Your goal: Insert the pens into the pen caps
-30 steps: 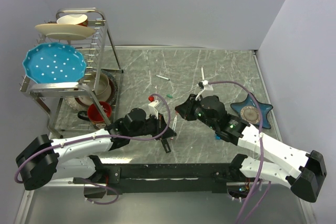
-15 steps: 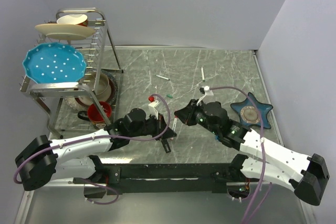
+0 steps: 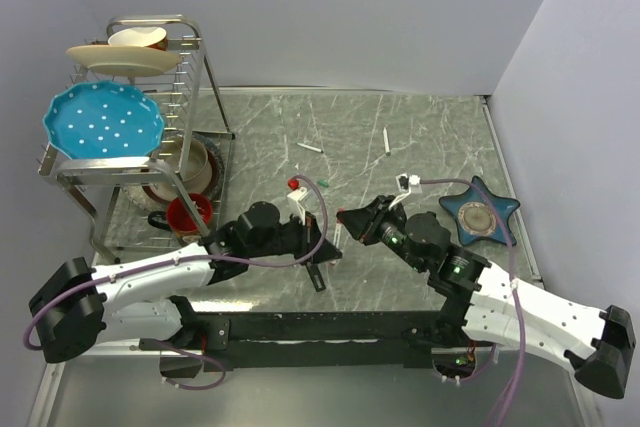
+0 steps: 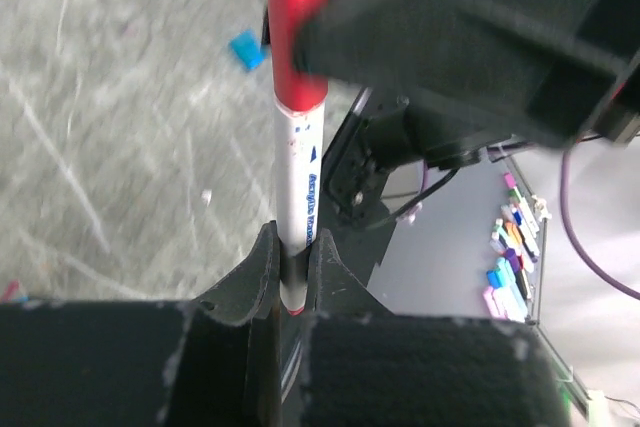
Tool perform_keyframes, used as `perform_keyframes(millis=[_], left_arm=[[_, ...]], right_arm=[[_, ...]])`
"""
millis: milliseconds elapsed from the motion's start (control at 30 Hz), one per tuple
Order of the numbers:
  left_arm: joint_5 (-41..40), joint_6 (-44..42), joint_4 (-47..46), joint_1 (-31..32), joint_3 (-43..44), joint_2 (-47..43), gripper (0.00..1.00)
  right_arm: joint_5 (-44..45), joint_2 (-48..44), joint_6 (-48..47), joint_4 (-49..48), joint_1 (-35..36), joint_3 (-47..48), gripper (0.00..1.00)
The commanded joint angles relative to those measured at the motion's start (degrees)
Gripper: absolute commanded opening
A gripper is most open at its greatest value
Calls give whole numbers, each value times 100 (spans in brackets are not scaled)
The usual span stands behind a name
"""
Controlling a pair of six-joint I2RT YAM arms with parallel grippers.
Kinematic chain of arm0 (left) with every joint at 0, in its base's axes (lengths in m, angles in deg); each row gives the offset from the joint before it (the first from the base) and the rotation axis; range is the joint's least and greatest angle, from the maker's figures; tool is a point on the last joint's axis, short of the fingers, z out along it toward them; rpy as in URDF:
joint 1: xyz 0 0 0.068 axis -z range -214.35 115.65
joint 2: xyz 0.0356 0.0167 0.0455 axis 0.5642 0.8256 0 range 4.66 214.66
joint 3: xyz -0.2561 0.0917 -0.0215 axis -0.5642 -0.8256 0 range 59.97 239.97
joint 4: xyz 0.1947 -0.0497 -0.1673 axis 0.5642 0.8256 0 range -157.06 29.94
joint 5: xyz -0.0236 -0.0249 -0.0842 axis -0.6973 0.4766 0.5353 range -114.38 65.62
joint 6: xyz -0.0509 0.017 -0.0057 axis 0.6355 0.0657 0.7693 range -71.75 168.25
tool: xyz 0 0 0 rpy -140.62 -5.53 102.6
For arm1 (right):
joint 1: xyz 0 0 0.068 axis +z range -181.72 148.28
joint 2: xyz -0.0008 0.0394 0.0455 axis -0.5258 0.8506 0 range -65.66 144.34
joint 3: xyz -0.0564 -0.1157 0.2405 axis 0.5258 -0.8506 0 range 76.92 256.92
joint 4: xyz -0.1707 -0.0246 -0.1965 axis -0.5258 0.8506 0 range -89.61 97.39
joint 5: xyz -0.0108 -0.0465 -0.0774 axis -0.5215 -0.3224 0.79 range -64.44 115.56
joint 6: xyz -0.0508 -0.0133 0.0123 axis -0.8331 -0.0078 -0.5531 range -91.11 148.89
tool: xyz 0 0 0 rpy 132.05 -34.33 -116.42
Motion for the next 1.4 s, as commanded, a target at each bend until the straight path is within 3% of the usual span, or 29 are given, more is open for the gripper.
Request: perform_keyframes(millis=[0,267,467,700,867,1367], left_arm=[[-80,-253,-582,-55,570,-81,1],[26,-534,-460,-55,589,-397,1],[-35,-851,-169,-38,361,-1134,1],[114,-930,-512,-46,-97,-1540,1],[61,-1167,68,-46,34,-1540,1],[141,-1273,-47,-46,34,-1733,1]], right_arm=[[-293,-251,34,-132,325,134,37],[50,-321,-423,686,325,1128,74],[-47,-146,-774,1125,325,1803,78],[-362,222,-1258,1442,325,2595,75],[-610,776,-1452,1908,325,3290,72],[-671,1278,-1663,2207,334,3607,53]])
